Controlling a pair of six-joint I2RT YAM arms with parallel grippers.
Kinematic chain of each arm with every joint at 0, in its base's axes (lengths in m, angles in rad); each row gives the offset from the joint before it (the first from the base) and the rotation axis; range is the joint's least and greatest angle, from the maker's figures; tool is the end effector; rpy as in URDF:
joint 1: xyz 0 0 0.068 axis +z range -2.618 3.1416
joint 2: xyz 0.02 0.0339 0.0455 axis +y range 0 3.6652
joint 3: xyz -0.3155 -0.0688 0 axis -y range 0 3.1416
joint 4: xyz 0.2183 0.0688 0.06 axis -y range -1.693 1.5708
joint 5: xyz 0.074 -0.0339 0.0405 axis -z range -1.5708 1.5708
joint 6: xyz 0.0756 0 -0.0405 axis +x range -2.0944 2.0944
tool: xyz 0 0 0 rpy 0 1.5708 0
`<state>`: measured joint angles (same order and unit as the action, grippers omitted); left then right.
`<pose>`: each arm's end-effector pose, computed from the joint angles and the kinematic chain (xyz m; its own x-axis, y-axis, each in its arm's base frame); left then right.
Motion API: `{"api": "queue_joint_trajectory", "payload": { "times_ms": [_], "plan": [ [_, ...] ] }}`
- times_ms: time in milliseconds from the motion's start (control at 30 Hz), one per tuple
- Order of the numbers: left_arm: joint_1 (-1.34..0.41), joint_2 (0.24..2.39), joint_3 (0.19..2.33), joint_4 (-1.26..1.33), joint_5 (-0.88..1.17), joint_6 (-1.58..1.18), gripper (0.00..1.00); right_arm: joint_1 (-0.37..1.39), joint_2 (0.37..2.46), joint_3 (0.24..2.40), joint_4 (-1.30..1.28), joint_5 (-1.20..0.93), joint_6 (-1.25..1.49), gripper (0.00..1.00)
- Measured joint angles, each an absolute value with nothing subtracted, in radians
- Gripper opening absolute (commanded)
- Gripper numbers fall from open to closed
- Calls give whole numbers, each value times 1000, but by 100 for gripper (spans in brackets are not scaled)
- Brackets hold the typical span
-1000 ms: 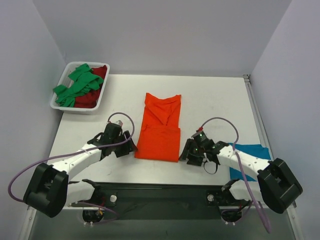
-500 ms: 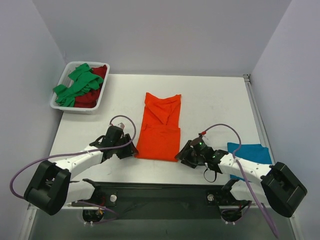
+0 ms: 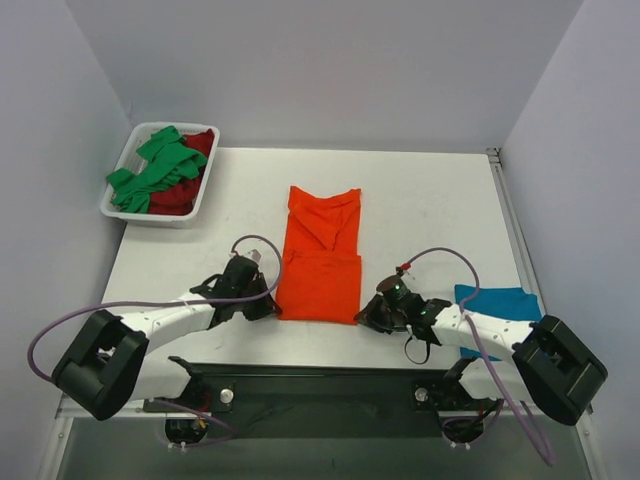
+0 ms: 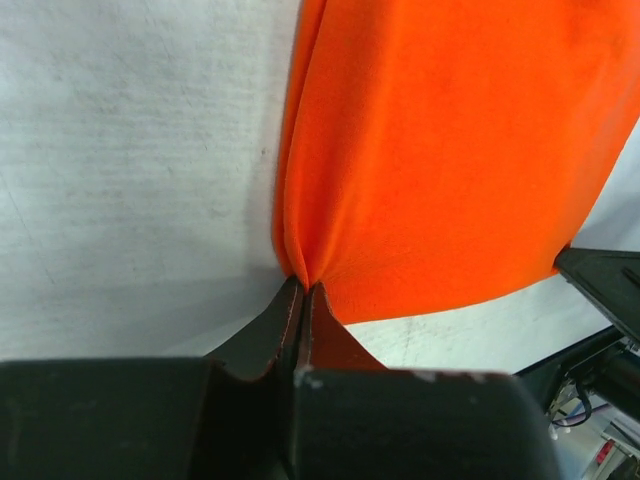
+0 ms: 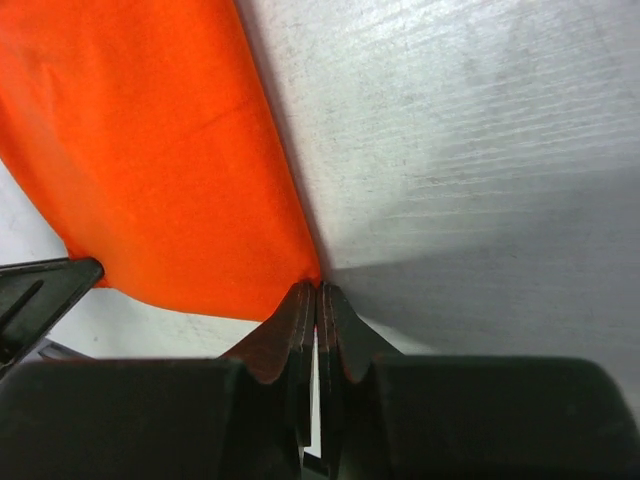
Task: Fold and stack the t-shirts
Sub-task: Grab one side of the 2/3 rectangular tshirt with both arms, then fold the long partially folded tshirt into a neat square
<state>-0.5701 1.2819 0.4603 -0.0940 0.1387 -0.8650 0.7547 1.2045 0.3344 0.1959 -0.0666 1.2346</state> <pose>0.1740 -0.1240 0.1789 -0.8938 -0.3224 -0.3118 -0.1153 0.8370 -0.5349 0.1498 0.1478 0.1866 -0.8311 0.5115 -0.2185 0.1913 0.6318 0.7512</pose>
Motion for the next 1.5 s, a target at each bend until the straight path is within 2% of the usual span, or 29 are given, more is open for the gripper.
{"api": "queue_joint_trajectory", "payload": {
  "times_ms": [167,433,567,700,867,1133,1333,1500],
  "plan": [
    [-614,1205,457,-164,134,-880,0,756,1134,335,109,-76,1184,0],
    [-751,946,419,-297,123,-944,0,812,731,334,-172,-97,1120,0],
    [-851,807,406,-401,101,-996,0,913,613,334,-300,-99,1130,0],
    [-939,658,406,-513,80,-1047,0,1092,542,337,-413,-54,1184,0],
    [-986,554,406,-617,72,-1077,0,1258,572,402,-506,44,1235,0],
    [-987,606,476,-667,41,-1065,0,1267,685,568,-574,168,1208,0],
    [-968,726,603,-661,7,-1025,0,1145,738,687,-624,195,1121,0],
    [-867,856,697,-619,36,-982,0,1019,799,773,-643,189,1029,0]
  ]
}}
